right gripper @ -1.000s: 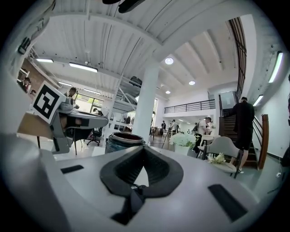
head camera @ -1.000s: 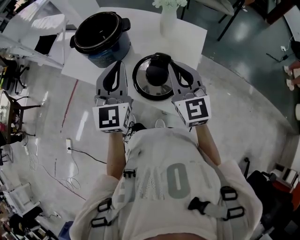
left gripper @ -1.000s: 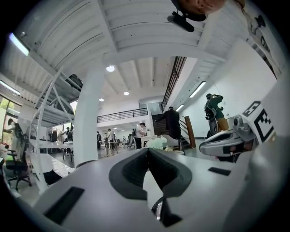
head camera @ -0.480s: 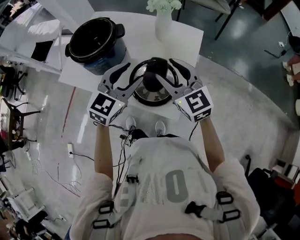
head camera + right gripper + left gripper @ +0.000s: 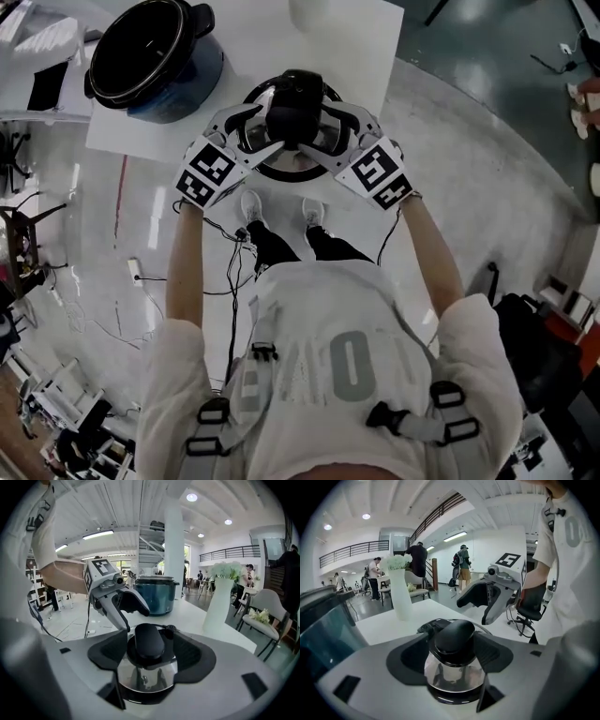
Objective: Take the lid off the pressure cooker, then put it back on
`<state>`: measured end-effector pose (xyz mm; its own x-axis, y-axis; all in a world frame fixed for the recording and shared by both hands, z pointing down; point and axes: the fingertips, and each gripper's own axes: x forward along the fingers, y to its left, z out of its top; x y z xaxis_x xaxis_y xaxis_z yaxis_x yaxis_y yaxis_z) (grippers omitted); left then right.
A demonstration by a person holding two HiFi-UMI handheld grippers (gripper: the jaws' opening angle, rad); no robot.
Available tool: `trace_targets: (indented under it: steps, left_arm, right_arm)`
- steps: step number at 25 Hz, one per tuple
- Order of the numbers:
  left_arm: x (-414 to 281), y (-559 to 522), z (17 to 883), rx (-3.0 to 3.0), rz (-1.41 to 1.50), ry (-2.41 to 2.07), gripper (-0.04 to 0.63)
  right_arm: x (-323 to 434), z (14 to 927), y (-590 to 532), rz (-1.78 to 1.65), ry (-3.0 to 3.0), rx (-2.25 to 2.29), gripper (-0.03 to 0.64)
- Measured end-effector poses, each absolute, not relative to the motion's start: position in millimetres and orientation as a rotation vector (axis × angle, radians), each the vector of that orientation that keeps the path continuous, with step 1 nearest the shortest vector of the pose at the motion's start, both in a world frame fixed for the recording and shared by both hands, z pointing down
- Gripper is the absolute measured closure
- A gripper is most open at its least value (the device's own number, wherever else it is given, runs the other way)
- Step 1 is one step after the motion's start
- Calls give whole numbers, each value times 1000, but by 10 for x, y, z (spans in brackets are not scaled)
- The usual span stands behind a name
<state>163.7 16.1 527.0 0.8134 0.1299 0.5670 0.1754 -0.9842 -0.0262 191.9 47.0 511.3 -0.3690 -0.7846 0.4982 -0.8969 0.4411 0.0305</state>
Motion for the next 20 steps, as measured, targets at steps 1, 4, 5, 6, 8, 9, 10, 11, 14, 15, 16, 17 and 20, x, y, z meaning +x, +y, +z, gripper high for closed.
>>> trace_targets:
  steps: [1, 4, 5, 6, 8, 9, 10, 11, 14, 15, 16, 17, 20]
  left_arm:
    - [1641, 144, 5322, -2921, -919, -250, 314]
    - [1656, 107, 5428, -2949, -945, -271, 314]
    - [1663, 109, 5445, -2966, -944, -280, 314]
    - [1672, 116, 5461, -2977, -941, -289, 314]
    - [1689, 132, 5512, -2977, -945, -307, 314]
    - [1700, 136, 5538, -2975, -948, -315, 314]
    - [1712, 134, 5555, -2973, -948, -318, 314]
    - [1726, 127, 5559, -2971, -944, -317, 314]
    - [1759, 121, 5541, -2963, -919, -328, 316]
    - [1764, 121, 5541, -2962, -911, -340, 316]
    - [1765, 120, 5546, -2960, -907, -353, 316]
    - [1764, 120, 5554, -2958, -906, -367, 316]
    - [1766, 126, 5566, -2962, -906, -401, 316]
  right_arm:
    - [1920, 5185, 463, 358, -2251, 1399, 315]
    - [1901, 5371, 437, 396, -2246, 1344, 316]
    - [1896, 5422, 430, 408, -2244, 1334, 318]
    - [1897, 5466, 422, 417, -2240, 1330, 321]
    - [1906, 5534, 395, 427, -2231, 1338, 326]
    - [1910, 5558, 379, 428, -2226, 1345, 329]
    - [1915, 5577, 363, 426, -2222, 1351, 333]
    - [1916, 5591, 349, 423, -2218, 1356, 340]
    - [1899, 5621, 321, 412, -2215, 1355, 354]
    - [1894, 5628, 313, 410, -2218, 1354, 354]
    - [1892, 5633, 307, 408, -2222, 1352, 353]
    - [1890, 5635, 301, 407, -2228, 1351, 351]
    - [1882, 5636, 291, 402, -2244, 1353, 350]
